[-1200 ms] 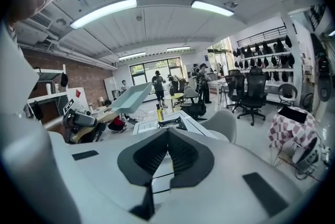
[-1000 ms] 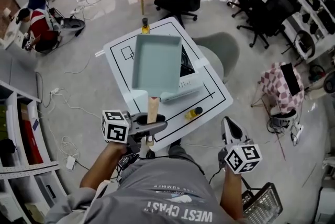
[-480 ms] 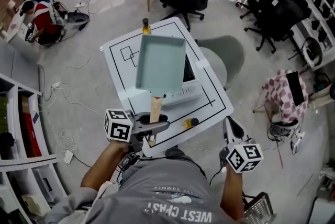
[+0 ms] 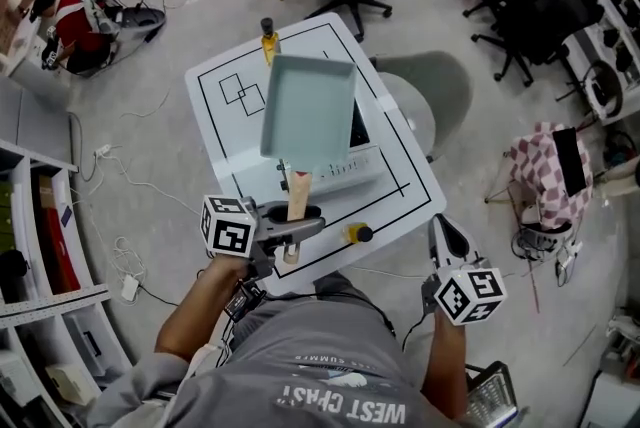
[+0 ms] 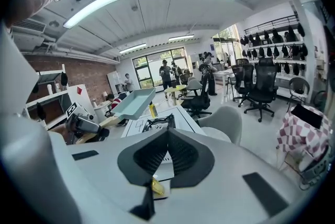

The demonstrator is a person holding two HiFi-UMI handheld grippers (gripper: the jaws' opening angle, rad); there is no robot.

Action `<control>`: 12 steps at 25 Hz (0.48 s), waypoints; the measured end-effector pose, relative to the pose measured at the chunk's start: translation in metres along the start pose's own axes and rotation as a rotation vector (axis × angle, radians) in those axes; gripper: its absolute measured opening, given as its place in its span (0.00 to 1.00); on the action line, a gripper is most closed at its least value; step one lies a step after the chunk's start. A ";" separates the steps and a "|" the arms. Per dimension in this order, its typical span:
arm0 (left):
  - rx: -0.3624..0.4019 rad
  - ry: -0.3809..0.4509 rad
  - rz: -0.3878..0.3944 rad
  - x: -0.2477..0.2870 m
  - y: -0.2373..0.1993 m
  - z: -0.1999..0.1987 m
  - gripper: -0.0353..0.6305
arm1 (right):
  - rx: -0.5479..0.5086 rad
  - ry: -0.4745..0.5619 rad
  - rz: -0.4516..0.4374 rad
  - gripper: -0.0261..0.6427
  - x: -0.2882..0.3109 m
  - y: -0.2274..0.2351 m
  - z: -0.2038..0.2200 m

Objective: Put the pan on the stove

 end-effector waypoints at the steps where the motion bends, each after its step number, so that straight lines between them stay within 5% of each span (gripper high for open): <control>1: -0.005 -0.001 -0.001 0.002 -0.004 0.000 0.24 | 0.002 -0.005 0.001 0.06 0.002 0.002 0.001; 12: -0.046 -0.017 -0.019 0.014 -0.045 -0.001 0.24 | 0.012 -0.051 0.005 0.06 0.021 0.018 0.008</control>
Point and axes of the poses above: the fingertips, and each gripper's own axes: x forward along the fingers, y to its right, z out of its underside, the point moved 8 cm from there along -x, backward along the fingers, and after that the axes turned 8 degrees about z, right-handed, at the moved point
